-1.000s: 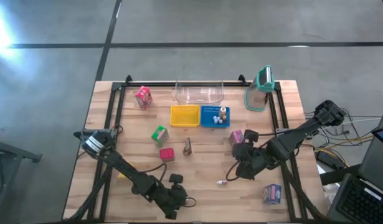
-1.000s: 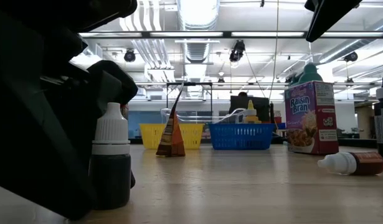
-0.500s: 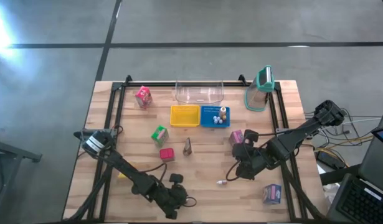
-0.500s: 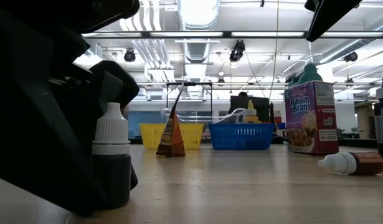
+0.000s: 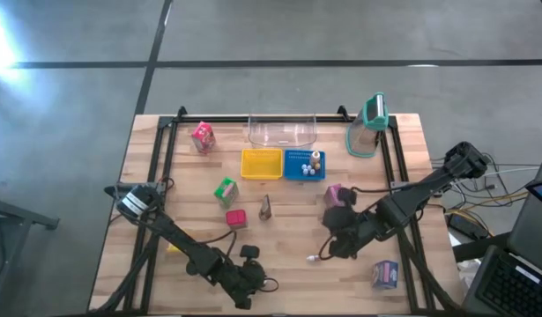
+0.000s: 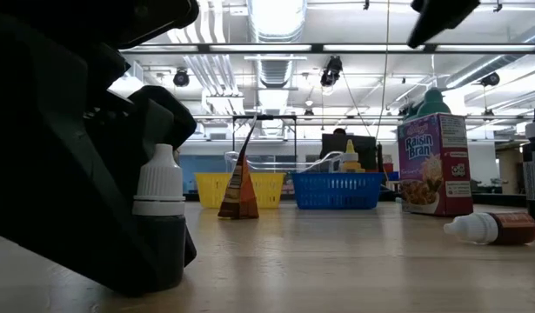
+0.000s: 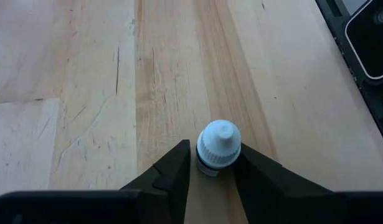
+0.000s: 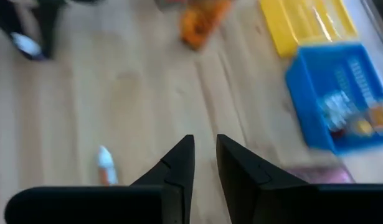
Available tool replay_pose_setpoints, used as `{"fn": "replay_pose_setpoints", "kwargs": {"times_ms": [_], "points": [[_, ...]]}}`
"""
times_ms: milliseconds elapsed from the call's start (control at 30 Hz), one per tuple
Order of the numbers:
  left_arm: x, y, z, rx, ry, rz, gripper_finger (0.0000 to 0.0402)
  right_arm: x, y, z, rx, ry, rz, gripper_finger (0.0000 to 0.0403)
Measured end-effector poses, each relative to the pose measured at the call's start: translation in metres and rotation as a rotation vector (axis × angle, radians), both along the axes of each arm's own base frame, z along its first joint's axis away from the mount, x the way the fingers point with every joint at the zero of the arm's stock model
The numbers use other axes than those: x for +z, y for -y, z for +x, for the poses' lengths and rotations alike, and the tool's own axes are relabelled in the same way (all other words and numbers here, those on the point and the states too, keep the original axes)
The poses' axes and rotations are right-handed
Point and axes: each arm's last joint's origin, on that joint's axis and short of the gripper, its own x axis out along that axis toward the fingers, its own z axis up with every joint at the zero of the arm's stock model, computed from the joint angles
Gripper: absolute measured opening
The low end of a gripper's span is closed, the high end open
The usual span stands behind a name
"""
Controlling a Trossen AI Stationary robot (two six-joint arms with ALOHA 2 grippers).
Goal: Pick & Place Kitchen Items
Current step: Put the purple food coloring bottle into the blue bin
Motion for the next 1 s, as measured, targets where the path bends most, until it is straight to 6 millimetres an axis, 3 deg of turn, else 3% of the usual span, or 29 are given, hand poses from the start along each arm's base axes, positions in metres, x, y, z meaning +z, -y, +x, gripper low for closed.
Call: {"fn": "replay_pose_setpoints", "kwargs": {"times_ms": [367,533,733,1000], "points": [[0.0,-0.001,0.001,-0.002,0.001,0.003,0.0122,-0.046,-0.035,0.004,0.223,0.348,0.116,0.0083],[0.002,-0.002,0.001,0.0,0.005,0.003,0.0122,-0.06,-0.037,0.001,0.236,0.468,0.184,0.0089],[0.008,-0.007,0.004,0.029,0.036,0.025,0.0122,-0.074,-0.038,0.003,0.227,0.475,0.17,0.0097],[0.008,-0.009,0.004,0.003,-0.01,-0.015,0.0122,-0.085,-0.056,0.023,0.276,0.429,0.091,0.011]]}}
